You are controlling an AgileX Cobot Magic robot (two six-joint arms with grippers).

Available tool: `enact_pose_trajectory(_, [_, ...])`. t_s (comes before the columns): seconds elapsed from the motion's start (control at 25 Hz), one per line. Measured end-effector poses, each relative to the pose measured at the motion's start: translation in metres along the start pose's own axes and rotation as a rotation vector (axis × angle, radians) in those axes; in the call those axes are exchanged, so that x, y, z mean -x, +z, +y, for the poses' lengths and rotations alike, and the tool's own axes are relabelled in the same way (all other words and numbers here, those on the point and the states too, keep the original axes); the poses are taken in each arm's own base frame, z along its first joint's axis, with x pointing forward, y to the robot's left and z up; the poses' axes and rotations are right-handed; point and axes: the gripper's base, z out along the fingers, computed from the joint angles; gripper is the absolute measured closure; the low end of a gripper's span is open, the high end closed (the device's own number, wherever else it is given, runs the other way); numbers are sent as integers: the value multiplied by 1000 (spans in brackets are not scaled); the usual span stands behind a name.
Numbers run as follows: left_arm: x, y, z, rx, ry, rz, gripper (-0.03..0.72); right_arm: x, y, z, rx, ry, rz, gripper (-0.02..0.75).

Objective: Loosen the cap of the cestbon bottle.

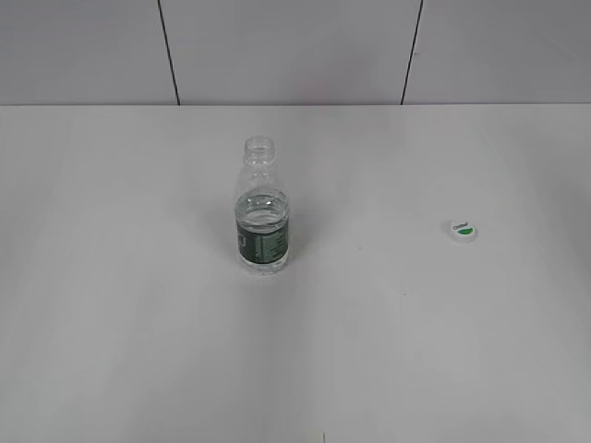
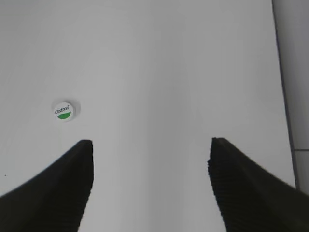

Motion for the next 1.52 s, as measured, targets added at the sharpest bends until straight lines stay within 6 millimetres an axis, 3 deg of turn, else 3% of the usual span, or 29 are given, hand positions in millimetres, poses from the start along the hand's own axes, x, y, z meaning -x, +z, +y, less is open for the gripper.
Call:
enact_pose_trajectory(0.2, [0, 0, 0, 0, 0, 0, 221, -38, -65, 3, -65, -18, -180, 172])
enact_pose_trajectory(0.36, [0, 0, 0, 0, 0, 0, 221, -82, -115, 5, -148, -42, -331, 172])
enact_pose_trajectory(0.52, [0, 0, 0, -1, -1, 0, 221, -120, -137, 10, -182, -45, -416, 172])
enact_pose_trajectory(1.04, [0, 0, 0, -1, -1, 0, 221, -240, -152, 33, -166, -8, -507, 172])
enact_pose_trajectory(1.2, [0, 0, 0, -1, -1, 0, 221, -262, -157, 39, -152, 2, -588, 172])
enact_pose_trajectory(1.52, [0, 0, 0, -1, -1, 0, 221, -267, -141, 42, -126, 6, -525, 172])
